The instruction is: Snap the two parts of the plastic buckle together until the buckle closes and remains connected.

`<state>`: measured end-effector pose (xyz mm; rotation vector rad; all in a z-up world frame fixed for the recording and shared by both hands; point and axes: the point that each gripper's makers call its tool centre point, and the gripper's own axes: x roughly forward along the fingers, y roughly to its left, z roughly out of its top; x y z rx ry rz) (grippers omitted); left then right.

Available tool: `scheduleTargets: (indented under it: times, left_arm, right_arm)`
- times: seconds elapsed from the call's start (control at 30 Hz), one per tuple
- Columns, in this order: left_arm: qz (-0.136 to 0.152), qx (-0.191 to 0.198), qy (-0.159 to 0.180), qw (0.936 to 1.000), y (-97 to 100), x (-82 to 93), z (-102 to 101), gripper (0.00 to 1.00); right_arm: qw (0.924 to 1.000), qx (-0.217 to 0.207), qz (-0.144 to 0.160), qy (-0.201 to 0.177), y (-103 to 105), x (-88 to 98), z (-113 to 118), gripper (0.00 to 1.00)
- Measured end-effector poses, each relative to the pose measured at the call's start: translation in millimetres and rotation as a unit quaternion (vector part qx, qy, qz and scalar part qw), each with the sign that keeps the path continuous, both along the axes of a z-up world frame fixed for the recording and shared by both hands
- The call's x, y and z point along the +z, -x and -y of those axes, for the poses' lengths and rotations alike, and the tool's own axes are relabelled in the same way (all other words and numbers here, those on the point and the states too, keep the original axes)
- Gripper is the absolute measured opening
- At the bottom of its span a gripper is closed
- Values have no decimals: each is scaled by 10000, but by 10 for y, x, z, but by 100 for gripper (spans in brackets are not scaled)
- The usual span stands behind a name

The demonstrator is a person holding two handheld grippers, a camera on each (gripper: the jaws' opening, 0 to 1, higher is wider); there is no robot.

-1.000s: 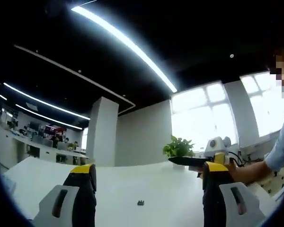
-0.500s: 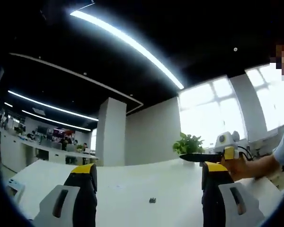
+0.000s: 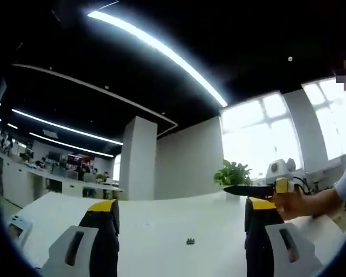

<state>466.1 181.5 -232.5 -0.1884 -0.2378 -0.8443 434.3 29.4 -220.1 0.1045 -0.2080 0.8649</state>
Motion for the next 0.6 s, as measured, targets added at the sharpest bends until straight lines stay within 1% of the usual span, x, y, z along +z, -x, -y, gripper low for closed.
scheduleTargets:
  times: [0.03, 0.1, 0.17, 0.23, 0.3, 0.43, 0.5, 0.6]
  left_arm:
    - [4, 10, -2, 10000, -2, 5, -13, 92]
    - [57, 16, -63, 10000, -10, 15, -78, 92]
    - [-3, -13, -118, 9999, -21, -13, -152, 90]
    - [-84, 204, -95, 9997, -98, -40, -290, 90]
    - [-88, 334, -51, 9994, -130, -36, -383, 89]
    - [-119, 483, 9, 9988, -175, -27, -520, 86]
    - [-164, 626, -205, 9977, -226, -111, -593, 86]
    - [-257, 665, -388, 9967, -292, -222, -639, 84]
  right_arm:
    - [10000, 4, -7, 2, -1, -6, -3, 100]
    - [9999, 17, -93, 103, -16, -81, -35, 100]
    - [9997, 9, -131, 181, -25, -129, -55, 100]
    - [9996, 37, -177, 233, -23, -158, -64, 100]
    - [9995, 53, -182, 243, -13, -169, -67, 100]
    - [9996, 102, -198, 196, 6, -156, -59, 99]
    - [9996, 102, -201, 168, 0, -144, -46, 99]
    - [9996, 96, -208, 149, 3, -140, -33, 99]
